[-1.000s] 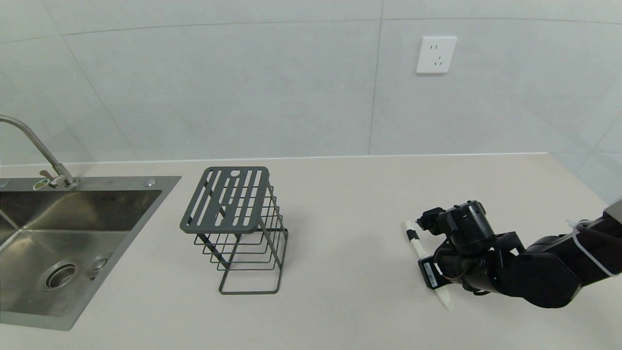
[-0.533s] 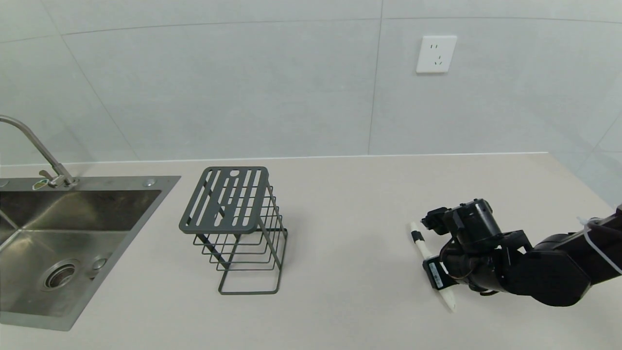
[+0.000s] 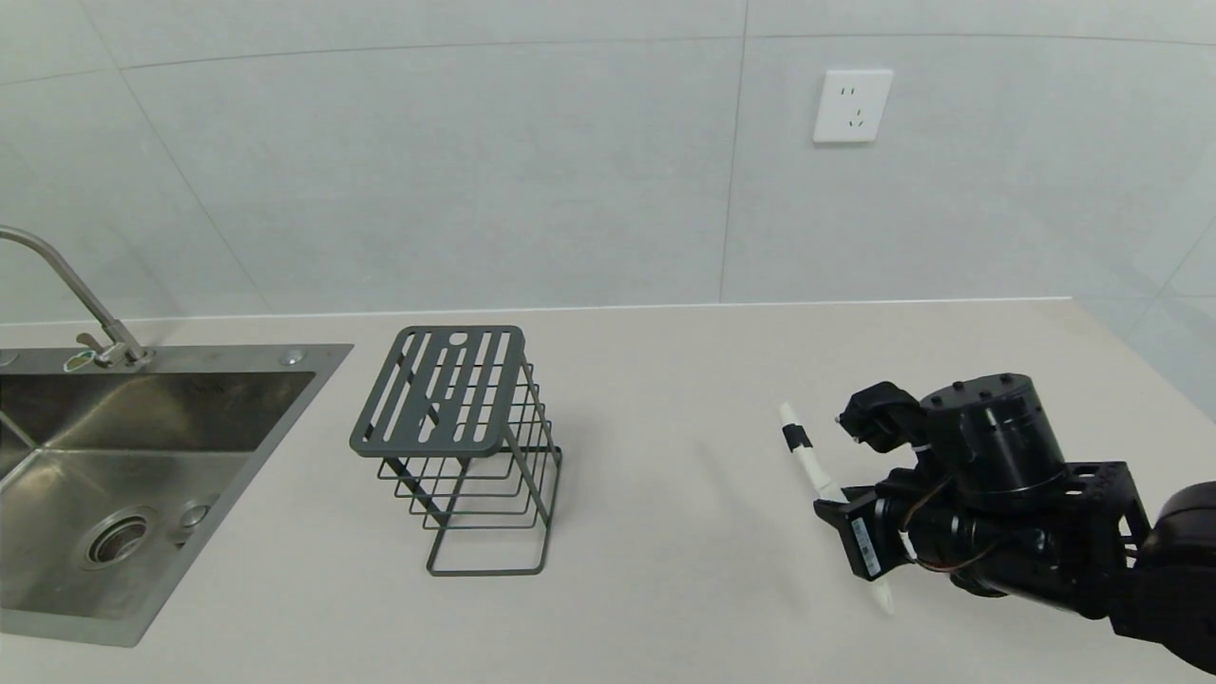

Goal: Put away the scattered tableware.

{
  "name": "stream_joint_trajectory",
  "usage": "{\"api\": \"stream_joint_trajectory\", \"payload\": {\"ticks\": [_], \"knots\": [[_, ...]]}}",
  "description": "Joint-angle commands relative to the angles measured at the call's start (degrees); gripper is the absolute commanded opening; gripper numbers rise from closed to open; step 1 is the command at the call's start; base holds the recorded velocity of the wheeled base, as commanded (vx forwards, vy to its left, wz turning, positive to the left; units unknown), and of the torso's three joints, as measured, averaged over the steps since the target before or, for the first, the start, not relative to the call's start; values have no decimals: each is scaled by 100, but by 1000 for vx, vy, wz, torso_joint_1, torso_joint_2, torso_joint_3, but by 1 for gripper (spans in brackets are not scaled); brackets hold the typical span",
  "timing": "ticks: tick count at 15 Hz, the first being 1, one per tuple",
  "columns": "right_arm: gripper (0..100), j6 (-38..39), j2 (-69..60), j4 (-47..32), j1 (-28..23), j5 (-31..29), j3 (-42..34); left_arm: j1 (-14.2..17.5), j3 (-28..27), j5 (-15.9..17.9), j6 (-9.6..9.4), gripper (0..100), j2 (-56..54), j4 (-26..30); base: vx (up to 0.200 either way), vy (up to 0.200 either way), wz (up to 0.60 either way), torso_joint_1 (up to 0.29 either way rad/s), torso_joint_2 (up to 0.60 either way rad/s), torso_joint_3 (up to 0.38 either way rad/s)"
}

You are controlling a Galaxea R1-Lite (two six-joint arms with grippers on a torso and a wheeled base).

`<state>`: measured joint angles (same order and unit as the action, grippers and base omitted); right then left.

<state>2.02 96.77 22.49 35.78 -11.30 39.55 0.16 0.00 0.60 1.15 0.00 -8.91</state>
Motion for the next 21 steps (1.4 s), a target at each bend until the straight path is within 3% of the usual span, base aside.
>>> {"api": "stream_joint_trajectory", "payload": {"ticks": [1,5,8,11,13,17,18,21], "knots": [[0,-132,-413,18,87,93,-96,2,0,55,17,100,0,-137,0,0,0,0,0,0],[0,-580,-835,27,87,313,-263,-16,-290,687,8,100,237,-190,0,0,0,0,0,0],[0,-1222,-1195,45,78,612,-307,-517,-1178,1074,0,100,1310,-111,0,0,0,0,0,0],[0,-1670,-1301,300,78,779,-298,-947,-1714,1329,-18,100,2118,-480,0,0,0,0,0,0],[0,-2118,-1301,634,78,1104,-290,-1317,-1837,1689,-18,100,2953,-1403,0,0,0,0,0,0],[0,-2523,-1301,941,78,1376,-281,-1712,-1819,2313,-18,100,4087,-2686,0,0,0,0,0,0],[0,-2698,-1301,1020,78,1464,-298,-1835,-1784,2682,-27,100,4491,-3213,0,0,0,0,0,0],[0,-3577,-1266,1187,-97,1772,-316,-1870,-1652,3333,-18,100,5229,-4330,0,0,0,0,0,0]]}}
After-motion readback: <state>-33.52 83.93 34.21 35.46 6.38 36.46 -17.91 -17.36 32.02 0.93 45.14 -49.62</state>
